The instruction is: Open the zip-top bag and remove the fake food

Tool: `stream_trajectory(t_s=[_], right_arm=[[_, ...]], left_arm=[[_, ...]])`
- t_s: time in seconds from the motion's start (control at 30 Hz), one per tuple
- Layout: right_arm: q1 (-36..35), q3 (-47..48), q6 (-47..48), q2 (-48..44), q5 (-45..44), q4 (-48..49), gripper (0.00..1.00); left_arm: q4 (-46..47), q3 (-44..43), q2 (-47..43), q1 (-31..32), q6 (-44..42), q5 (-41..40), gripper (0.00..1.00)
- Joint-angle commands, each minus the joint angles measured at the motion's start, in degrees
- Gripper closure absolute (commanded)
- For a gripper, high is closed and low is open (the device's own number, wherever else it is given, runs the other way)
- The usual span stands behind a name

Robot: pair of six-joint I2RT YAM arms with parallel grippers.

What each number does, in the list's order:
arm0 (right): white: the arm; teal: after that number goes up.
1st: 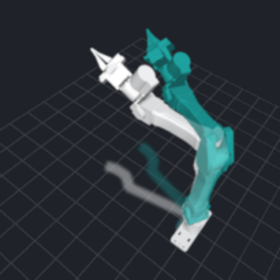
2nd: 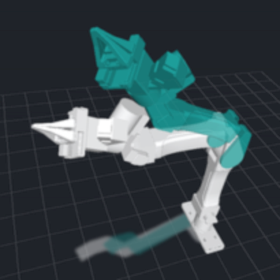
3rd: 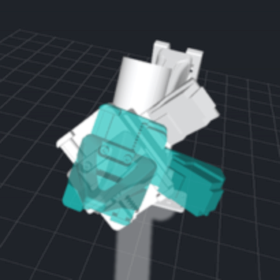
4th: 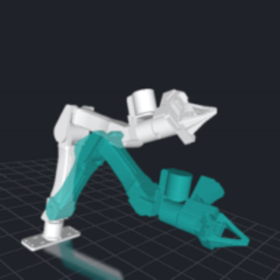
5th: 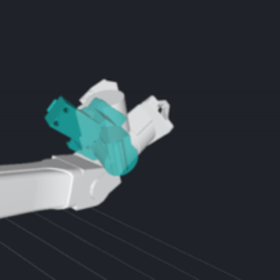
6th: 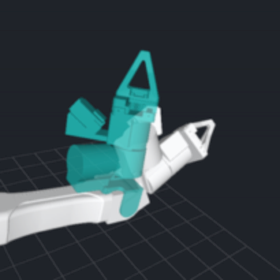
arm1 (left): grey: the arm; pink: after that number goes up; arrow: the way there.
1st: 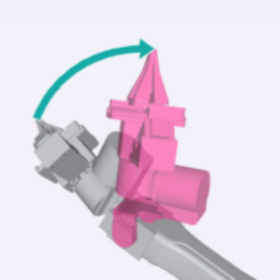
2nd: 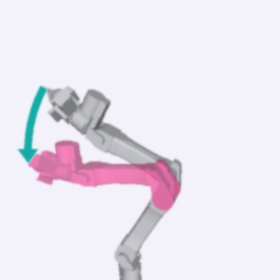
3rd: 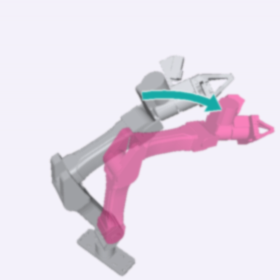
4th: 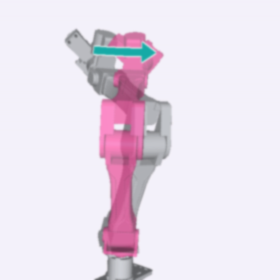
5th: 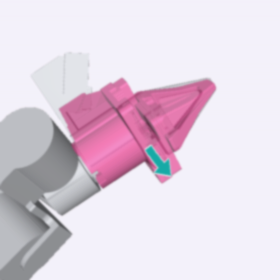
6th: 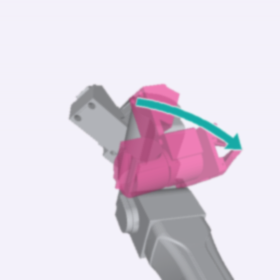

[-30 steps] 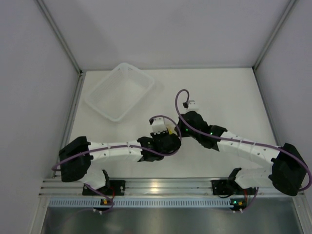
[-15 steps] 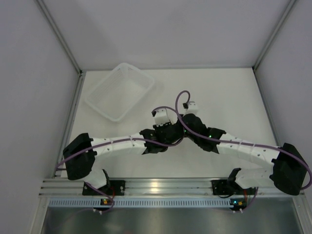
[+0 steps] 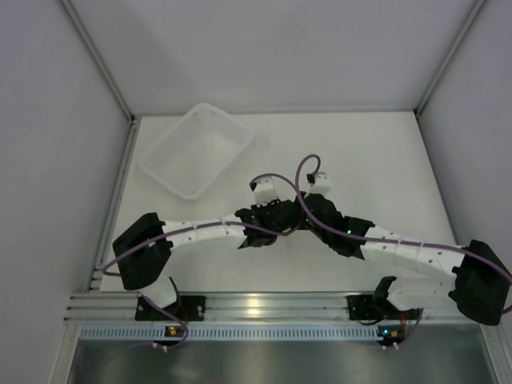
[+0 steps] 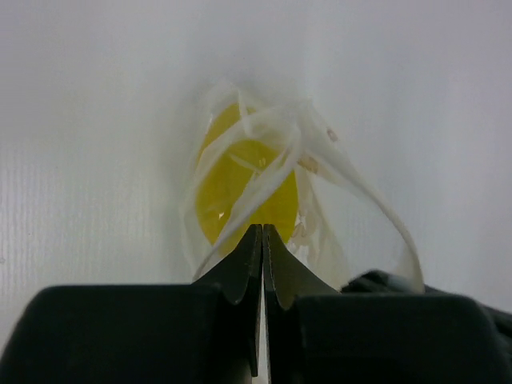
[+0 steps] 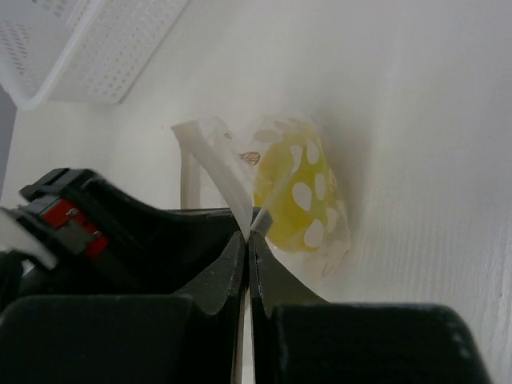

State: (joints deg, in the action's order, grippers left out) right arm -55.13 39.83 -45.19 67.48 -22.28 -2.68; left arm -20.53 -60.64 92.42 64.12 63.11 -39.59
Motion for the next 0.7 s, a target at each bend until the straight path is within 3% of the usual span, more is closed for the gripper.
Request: stream_trajectory(t_s=[0.0,0.2,0.5,0.67], right_arm=[[-1.0,-0.3,-1.1,-2.6,0.6,4.6,1.0],[-1.0,-2.6,-1.1,-2.4,1.7,5.2,1.0],[-0.9,-4.5,-1.0,-3.0,2.1,5.5,1.0],[-0.8,-5.2,-0.7,-3.6,2.0,5.8,1.0]], left_arm=[[1.4,-2.2,2.2,-1.5,0.6,0.6,0.96],[1.4,-5.7,5.1,-1.7,-1.1,0.3,0.93],[1.1,-5.4,5.3,-2.9,-1.8,0.3,0.78],[1.1,-4.6,6.9,-3.3,-1.4,1.8,0.77]])
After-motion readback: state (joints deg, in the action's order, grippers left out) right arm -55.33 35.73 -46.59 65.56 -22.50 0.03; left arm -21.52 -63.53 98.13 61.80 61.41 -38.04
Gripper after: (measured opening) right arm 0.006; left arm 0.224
